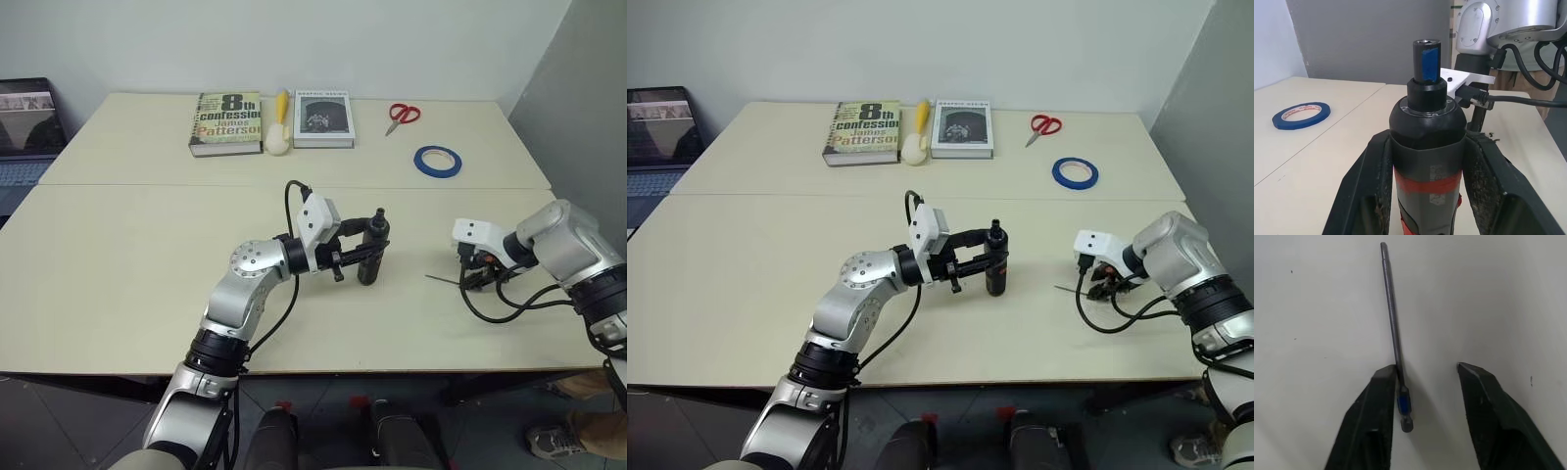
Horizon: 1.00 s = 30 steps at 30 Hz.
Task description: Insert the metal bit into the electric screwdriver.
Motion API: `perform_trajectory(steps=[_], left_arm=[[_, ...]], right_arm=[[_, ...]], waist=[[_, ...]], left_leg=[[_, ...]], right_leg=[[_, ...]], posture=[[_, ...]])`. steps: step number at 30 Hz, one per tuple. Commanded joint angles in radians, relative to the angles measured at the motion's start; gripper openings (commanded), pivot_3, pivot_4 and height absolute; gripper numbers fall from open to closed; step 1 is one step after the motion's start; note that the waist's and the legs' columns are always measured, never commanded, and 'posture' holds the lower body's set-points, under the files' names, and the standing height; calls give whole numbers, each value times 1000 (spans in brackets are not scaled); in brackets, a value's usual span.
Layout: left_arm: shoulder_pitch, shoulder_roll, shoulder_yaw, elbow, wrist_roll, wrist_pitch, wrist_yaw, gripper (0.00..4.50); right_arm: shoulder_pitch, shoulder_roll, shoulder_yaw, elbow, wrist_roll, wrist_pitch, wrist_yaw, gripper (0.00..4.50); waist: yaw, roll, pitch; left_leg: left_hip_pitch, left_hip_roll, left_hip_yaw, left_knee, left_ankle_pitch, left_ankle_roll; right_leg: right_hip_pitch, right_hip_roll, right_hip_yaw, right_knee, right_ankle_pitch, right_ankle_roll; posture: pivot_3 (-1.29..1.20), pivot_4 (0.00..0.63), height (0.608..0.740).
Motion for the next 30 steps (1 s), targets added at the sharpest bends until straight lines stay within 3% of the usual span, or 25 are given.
perform_trajectory(steps=[1, 6, 14, 21, 26, 28, 30], left_arm=[[-11, -4, -6, -42, -7, -16, 2, 1661], [-19, -7, -6, -27, -4, -24, 0, 1661], [-26, -10, -7, -1, 0, -39, -9, 1661], [-38, -14, 2, 22, 15, -47, 16, 1661], [-46, -14, 15, 40, 34, -61, 47, 1661], [-52, -20, 21, 50, 38, -63, 67, 1661], [-58, -27, 26, 60, 47, -72, 91, 1661]], right_arm=[[30, 3, -6, -33, -14, 12, 9, 1100], [46, -2, -14, -62, -13, 36, 25, 43], [27, -18, -72, -110, 24, 41, 54, 0], [4, -1, -348, -340, 199, 235, -32, 0], [79, 43, -570, -598, 327, 441, -151, 0], [135, 92, -664, -721, 361, 484, -221, 0], [171, 216, -770, -849, 389, 514, -339, 0]], waist=[[0, 0, 0], [-1, 0, 0], [0, 0, 0], [1, 1, 0], [2, 1, 0], [3, 0, 0], [1, 0, 0]], left_leg=[[0, 0, 0, 0, 0, 0], [0, 0, 0, 0, 0, 0], [0, 0, 0, 0, 0, 0], [0, 0, 0, 0, 0, 0], [0, 0, -1, 0, 0, 0], [-1, 0, -1, 0, 0, 0], [-1, 0, -1, 0, 0, 0]], right_leg=[[0, 0, 0, 0, 0, 0], [0, 0, 0, 0, 0, 0], [0, 0, 0, 0, 0, 0], [0, 0, 0, 0, 0, 0], [0, 0, -1, 0, 0, 0], [0, 0, -1, 0, 0, 0], [0, 0, -1, 0, 0, 0]], posture=[[0, 150, 740], [0, 150, 740], [0, 150, 740], [0, 150, 740], [0, 150, 740], [0, 150, 740], [0, 150, 740]])
